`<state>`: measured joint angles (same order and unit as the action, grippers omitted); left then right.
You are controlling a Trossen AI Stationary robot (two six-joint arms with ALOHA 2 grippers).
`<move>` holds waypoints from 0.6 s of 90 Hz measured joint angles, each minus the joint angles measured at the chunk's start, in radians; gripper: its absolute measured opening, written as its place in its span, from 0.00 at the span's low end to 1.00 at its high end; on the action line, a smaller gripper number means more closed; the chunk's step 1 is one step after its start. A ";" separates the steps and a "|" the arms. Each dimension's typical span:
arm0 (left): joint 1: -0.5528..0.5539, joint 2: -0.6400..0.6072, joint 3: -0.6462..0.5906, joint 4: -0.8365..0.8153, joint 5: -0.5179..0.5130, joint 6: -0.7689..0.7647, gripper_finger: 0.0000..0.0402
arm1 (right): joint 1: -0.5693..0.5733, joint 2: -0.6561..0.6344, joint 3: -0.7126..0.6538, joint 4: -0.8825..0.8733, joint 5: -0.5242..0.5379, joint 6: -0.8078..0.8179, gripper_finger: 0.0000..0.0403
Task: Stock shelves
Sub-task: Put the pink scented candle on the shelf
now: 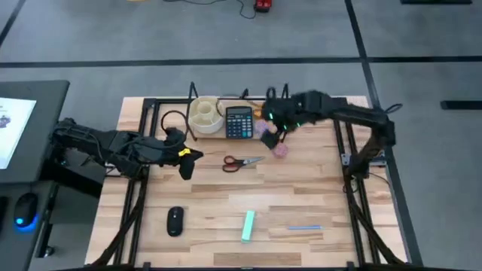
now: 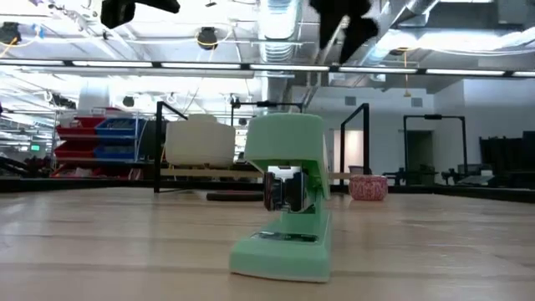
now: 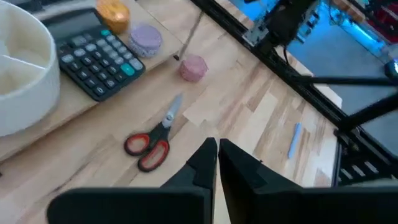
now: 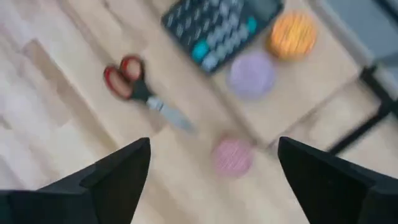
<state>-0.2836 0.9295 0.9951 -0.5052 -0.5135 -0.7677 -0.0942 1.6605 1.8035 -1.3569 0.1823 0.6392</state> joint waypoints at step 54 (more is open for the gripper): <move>0.000 0.000 0.000 -0.003 0.148 0.157 0.00 | 0.214 0.062 -0.343 0.029 -0.076 0.521 0.82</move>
<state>-0.2836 0.9295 0.9951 -0.5080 -0.3659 -0.6107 0.1196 1.7222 1.4609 -1.3274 0.1063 1.1599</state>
